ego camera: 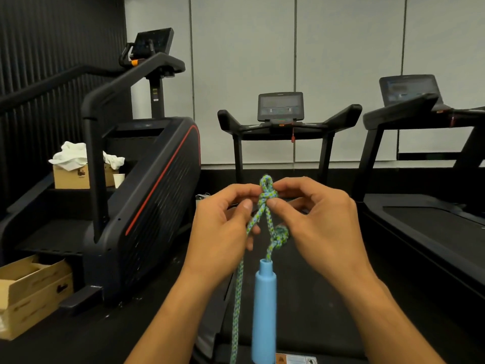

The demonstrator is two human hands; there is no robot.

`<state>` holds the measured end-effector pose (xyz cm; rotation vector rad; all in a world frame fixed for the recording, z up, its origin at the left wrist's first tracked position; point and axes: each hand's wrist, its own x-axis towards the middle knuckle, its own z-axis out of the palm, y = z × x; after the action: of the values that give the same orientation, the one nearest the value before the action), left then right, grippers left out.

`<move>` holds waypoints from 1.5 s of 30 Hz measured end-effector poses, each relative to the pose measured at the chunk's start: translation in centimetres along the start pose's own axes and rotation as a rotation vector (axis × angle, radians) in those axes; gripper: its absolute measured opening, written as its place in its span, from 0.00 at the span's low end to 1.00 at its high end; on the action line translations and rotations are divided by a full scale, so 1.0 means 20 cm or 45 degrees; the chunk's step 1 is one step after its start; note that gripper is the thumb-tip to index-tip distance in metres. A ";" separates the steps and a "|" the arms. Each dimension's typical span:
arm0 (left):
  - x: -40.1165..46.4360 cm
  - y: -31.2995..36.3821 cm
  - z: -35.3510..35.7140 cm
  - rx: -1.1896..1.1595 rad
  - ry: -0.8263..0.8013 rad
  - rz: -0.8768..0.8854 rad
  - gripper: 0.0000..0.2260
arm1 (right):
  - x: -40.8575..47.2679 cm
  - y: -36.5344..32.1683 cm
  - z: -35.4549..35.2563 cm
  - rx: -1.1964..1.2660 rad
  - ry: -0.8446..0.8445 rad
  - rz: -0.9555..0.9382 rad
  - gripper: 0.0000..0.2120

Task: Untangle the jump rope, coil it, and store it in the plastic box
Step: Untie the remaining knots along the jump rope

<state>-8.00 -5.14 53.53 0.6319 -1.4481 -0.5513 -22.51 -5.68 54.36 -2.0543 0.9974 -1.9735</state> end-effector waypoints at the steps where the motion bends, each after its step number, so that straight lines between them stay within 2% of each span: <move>1: 0.00 0.00 0.01 -0.017 -0.012 -0.007 0.14 | 0.00 0.00 0.00 -0.007 0.001 0.004 0.08; 7: 0.00 -0.03 0.05 0.102 0.040 0.042 0.12 | -0.01 0.03 0.04 -0.112 0.019 -0.050 0.08; 12: 0.00 -0.06 0.04 0.362 0.083 0.191 0.10 | -0.02 0.05 0.05 -0.241 0.000 -0.162 0.07; 21: 0.01 -0.08 0.06 0.308 0.025 0.165 0.10 | 0.00 0.08 0.02 -0.259 0.033 -0.116 0.06; 29: 0.00 -0.09 0.08 0.262 -0.022 0.153 0.14 | 0.00 0.07 0.02 -0.234 -0.045 -0.129 0.18; 34: 0.00 -0.10 0.08 0.261 -0.058 0.141 0.18 | -0.01 0.06 0.02 -0.212 -0.088 -0.052 0.16; 38: -0.01 -0.08 0.08 0.289 -0.090 0.195 0.22 | -0.01 0.06 0.03 -0.178 -0.038 -0.036 0.11; 45: -0.01 -0.08 0.08 0.308 -0.143 0.201 0.24 | -0.02 0.06 0.04 -0.165 0.082 -0.040 0.12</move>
<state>-9.59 -6.20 52.25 0.6776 -1.6703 -0.2938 -22.11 -6.74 53.28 -2.0951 1.1410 -2.0536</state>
